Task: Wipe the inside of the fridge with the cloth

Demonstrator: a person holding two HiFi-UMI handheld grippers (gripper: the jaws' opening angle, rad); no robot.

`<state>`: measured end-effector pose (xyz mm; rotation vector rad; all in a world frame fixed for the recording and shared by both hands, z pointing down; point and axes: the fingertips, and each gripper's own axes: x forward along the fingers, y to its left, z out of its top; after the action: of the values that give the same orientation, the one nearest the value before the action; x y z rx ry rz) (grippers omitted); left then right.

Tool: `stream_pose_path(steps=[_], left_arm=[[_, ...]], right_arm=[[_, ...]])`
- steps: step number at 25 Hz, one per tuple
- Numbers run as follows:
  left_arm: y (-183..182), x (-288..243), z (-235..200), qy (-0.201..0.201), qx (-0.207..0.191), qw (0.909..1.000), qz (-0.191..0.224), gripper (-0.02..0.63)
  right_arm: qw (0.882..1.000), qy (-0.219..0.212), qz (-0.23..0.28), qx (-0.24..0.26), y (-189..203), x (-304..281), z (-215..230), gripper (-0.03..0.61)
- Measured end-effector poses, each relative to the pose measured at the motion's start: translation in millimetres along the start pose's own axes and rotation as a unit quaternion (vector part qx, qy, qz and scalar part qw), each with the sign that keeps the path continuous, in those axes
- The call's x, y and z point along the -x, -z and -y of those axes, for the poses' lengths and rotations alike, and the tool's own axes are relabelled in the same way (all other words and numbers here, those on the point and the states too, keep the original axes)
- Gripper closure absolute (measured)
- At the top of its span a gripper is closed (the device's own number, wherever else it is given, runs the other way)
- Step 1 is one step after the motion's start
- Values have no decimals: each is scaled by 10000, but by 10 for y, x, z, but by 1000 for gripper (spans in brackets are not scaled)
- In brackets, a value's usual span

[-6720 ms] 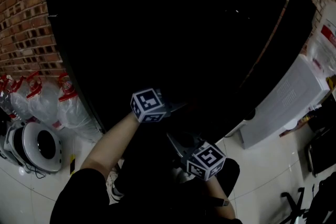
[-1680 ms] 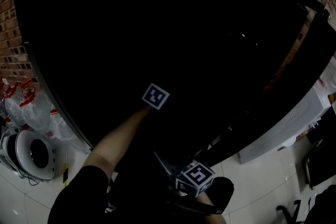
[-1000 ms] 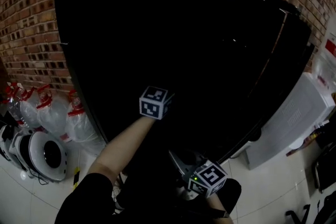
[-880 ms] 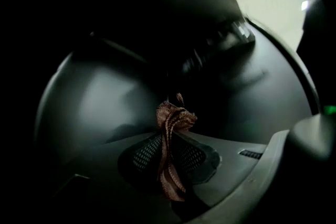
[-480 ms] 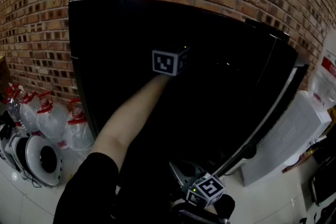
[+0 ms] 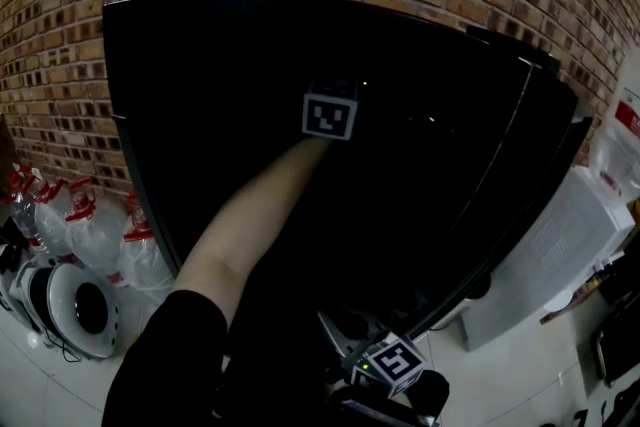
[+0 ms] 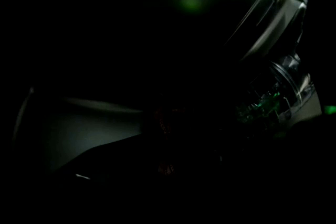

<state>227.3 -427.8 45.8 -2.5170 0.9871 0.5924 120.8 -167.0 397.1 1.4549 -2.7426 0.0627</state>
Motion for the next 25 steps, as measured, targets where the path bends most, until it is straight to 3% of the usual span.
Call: stream_pose_path(steps=[11,17,25], left_arm=[[-41,391,-694,-1124,-519,9922,-151,566],[-125,569,-1028,-1808,-837,9797,-221,566],[-128,769,-1346,-2605,-853,9614,-245,566]], right_arm=[[9999,9,106,-53,-31,17,20,574],[9997,-177,161,-61,-41,46,-47,574],[9991,-352,210,-72,-64,72,-89,574]])
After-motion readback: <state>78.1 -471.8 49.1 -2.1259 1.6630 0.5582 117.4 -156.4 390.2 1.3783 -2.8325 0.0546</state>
